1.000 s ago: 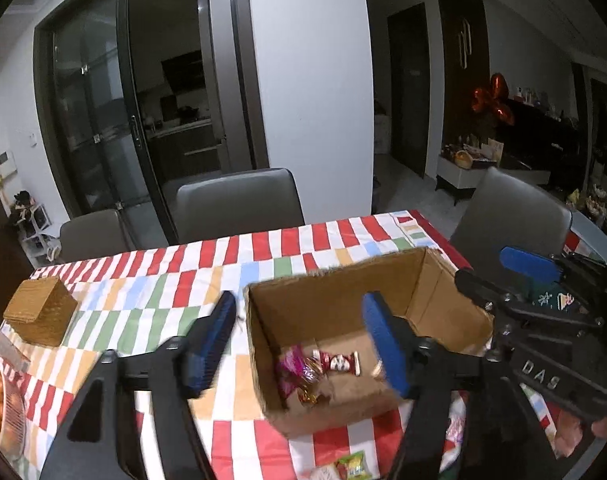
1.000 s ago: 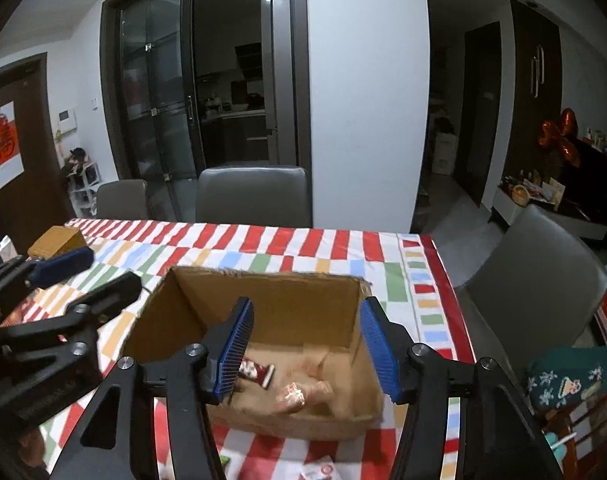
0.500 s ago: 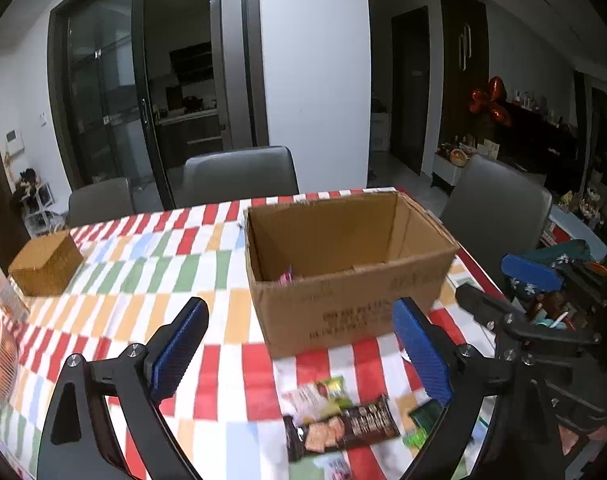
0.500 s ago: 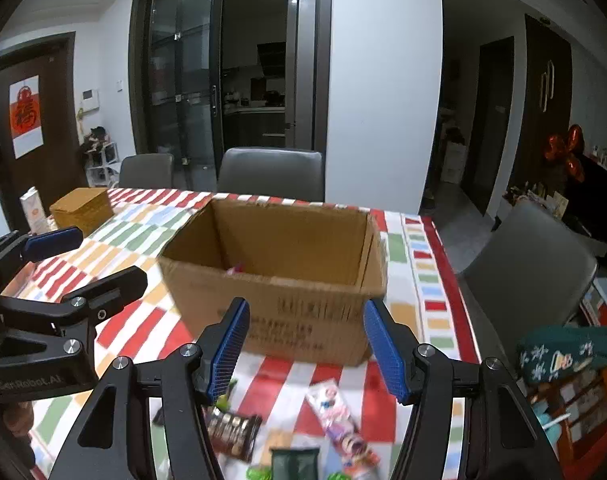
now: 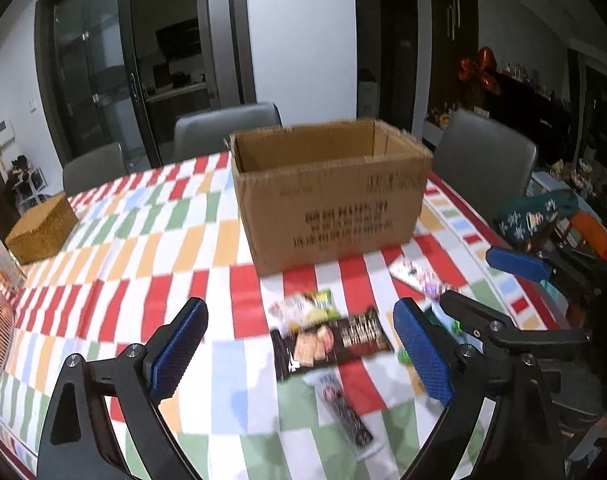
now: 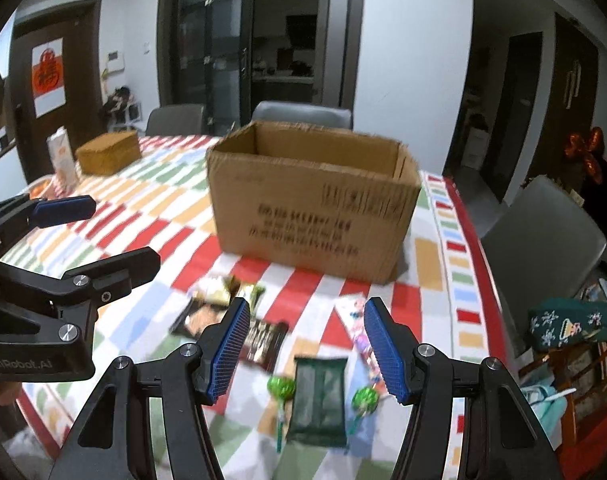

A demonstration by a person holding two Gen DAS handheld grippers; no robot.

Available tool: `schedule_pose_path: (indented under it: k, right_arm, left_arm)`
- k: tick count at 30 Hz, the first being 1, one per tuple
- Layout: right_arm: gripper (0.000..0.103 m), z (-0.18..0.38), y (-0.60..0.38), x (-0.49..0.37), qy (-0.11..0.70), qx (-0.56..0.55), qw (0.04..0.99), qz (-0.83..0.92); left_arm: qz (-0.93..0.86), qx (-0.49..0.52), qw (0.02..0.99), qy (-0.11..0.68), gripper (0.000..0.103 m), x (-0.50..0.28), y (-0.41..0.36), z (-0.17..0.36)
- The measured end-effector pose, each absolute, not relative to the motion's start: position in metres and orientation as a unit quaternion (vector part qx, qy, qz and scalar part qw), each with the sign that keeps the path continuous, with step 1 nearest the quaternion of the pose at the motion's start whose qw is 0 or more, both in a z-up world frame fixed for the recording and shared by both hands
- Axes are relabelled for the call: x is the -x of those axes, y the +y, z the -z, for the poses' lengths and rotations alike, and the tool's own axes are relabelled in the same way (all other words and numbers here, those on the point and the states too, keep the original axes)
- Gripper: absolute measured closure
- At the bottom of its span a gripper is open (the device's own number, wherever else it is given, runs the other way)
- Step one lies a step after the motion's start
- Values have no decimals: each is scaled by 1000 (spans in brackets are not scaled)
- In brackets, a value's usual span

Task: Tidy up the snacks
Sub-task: 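Grasp the white fruit-leather stick with the left gripper while the right grasps a green lollipop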

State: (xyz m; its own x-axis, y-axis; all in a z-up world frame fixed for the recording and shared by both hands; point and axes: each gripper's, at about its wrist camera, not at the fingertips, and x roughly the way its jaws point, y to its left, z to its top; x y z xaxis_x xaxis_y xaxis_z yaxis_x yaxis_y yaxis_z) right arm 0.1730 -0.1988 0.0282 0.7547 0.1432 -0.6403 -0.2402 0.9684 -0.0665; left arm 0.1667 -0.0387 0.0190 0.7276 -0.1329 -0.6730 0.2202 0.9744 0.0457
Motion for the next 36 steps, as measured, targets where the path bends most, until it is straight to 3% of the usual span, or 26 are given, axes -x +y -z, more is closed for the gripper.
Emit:
schedule_pose_path:
  k: [16,23,27,34,36]
  right_arm:
    - [49,29,-189,-170,416,94,894,-135]
    - [54,48,-190,-181,445,88,881,-138]
    - [56,57,-188,-186,455,89,875,-140]
    - [62,68,-185,-197,469,89,867,-141]
    - [62,72,-184,-199,474,92,865,-141]
  left_arm:
    - [112,-59,885,448,12,-156,-37,54]
    - [123,-48,866,482,22,-166,-42,77]
    - [132,-40,856,498,36,-171,-44,87]
    - [143,-45,849,506,46,-178,-53,96]
    - [146,-44,848,508,53,-179,-54,98]
